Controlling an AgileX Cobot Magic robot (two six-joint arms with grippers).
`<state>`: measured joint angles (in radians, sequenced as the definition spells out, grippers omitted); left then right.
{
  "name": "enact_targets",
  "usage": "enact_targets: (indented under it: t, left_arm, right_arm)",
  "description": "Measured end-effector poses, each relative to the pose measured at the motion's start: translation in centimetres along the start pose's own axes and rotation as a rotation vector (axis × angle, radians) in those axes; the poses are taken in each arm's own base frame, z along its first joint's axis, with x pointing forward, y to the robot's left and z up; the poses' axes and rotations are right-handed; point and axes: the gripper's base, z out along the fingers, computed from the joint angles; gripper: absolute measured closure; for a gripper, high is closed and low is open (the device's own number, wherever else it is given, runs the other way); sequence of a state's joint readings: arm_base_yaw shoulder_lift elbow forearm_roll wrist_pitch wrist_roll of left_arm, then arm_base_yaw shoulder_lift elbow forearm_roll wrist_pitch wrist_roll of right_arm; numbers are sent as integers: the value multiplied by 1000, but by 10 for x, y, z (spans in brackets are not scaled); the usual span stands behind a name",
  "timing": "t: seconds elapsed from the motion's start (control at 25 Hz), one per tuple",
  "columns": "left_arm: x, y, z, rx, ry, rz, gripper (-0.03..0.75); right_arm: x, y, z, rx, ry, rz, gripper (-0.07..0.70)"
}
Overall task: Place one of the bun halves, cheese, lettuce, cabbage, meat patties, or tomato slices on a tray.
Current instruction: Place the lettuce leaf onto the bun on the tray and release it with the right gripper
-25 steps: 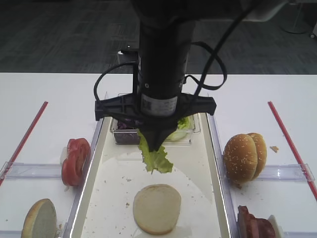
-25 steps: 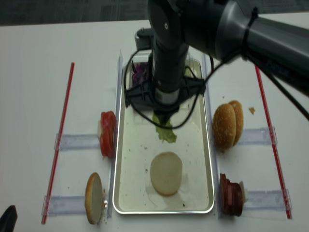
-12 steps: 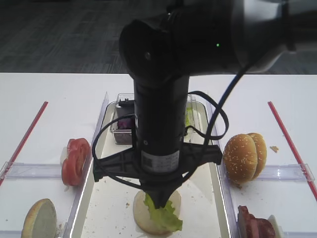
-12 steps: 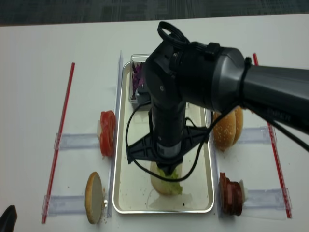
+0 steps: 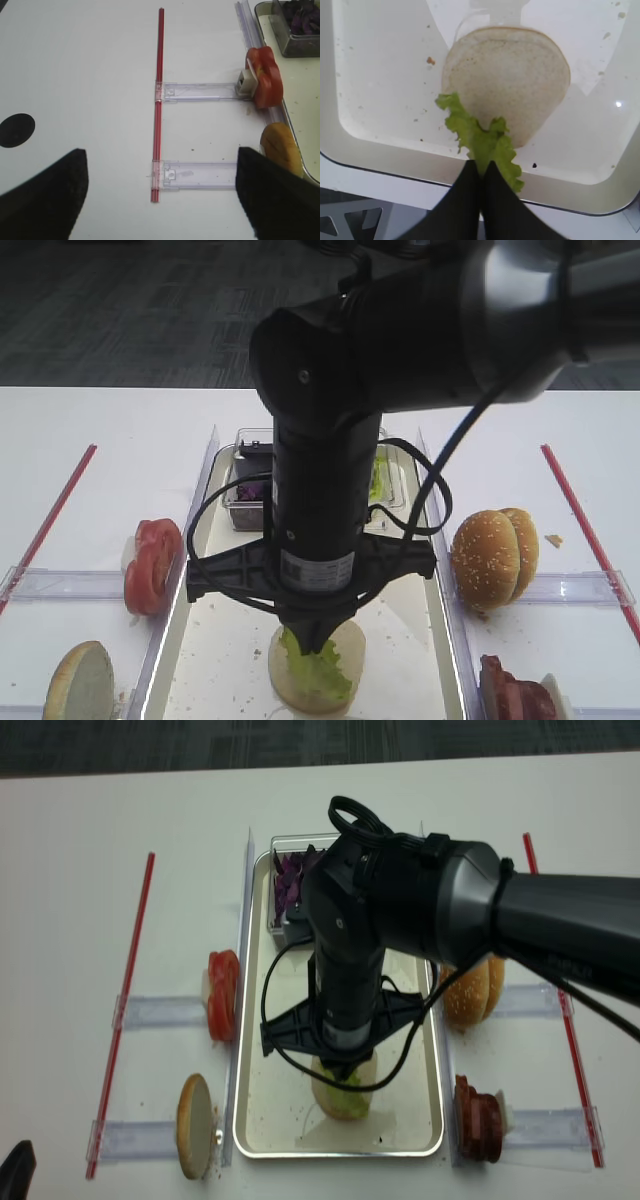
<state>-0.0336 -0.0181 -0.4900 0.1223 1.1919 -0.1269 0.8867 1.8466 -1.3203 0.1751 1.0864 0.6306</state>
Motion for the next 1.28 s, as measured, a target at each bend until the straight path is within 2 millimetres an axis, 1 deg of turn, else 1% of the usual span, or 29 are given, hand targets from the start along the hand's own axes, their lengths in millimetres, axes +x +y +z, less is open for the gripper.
enact_targets:
  t: [0.24, 0.56, 1.08, 1.2, 1.28]
  left_arm:
    - [0, 0, 0, 0, 0, 0, 161]
    - [0, 0, 0, 0, 0, 0, 161]
    - [0, 0, 0, 0, 0, 0, 161]
    - [0, 0, 0, 0, 0, 0, 161]
    - [0, 0, 0, 0, 0, 0, 161]
  right_arm:
    - [-8, -4, 11, 5, 12, 16, 586]
    - [-16, -11, 11, -1, 4, 30, 586]
    - [-18, -11, 13, -19, 3, 31, 585]
    - [-18, -11, 13, -19, 3, 29, 558]
    - [-18, -11, 13, -19, 3, 27, 506]
